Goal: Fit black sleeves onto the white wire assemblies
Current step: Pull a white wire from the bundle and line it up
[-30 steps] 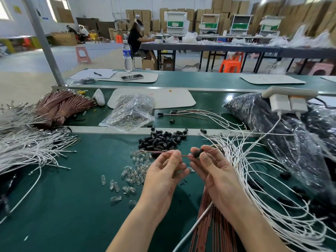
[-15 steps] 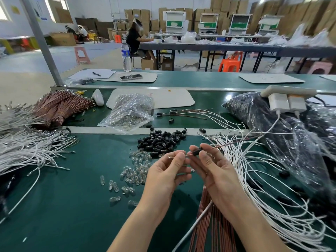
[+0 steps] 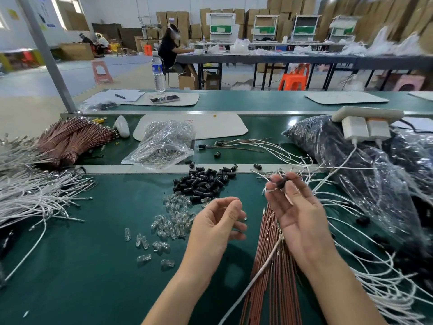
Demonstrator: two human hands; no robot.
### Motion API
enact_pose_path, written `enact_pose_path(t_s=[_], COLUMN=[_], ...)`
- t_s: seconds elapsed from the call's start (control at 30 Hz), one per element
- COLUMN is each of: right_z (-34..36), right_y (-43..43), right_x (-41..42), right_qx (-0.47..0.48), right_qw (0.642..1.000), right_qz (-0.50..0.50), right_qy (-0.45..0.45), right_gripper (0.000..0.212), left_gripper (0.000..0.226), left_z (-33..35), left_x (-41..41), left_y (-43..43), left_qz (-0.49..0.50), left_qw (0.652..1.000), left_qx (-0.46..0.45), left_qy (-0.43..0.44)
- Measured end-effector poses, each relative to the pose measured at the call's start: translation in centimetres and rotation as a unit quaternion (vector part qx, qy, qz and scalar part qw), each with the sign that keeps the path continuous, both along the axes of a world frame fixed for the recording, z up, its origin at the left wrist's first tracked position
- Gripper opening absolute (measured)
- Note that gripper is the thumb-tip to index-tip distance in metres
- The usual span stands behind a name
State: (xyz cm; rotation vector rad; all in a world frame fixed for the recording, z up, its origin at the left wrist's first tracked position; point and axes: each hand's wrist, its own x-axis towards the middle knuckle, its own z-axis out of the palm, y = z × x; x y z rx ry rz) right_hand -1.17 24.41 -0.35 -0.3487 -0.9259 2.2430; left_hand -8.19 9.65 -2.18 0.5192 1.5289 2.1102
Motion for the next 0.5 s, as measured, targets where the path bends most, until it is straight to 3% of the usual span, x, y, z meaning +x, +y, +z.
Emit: enact_pose_path(t_s=[0.27, 0.4, 0.5], right_z=[0.0, -0.3, -0.5], right_y=[2.5, 2.8, 3.0], right_x=[1.1, 0.8, 0.9], right_qx=[-0.004, 0.006, 0.002], right_qw=[0.977, 0.971, 0.969], right_qz=[-0.209, -0.234, -0.243], right_qy=[-0.028, -0.04, -0.046], right_gripper=[0.019, 0.019, 0.018], left_gripper=[0.014, 0.023, 0.038], left_z=[-0.5, 0.8, 1.7], left_x=[0.8, 0.1, -1.0], left_y=[0.7, 4.2, 8.4], left_qz=[-0.002, -0.026, -0.052], left_qw=[0.974, 0.9, 0.858], left_qx=[-0.146, -0.289, -0.373], left_qy=[0.172, 0.327, 0.349])
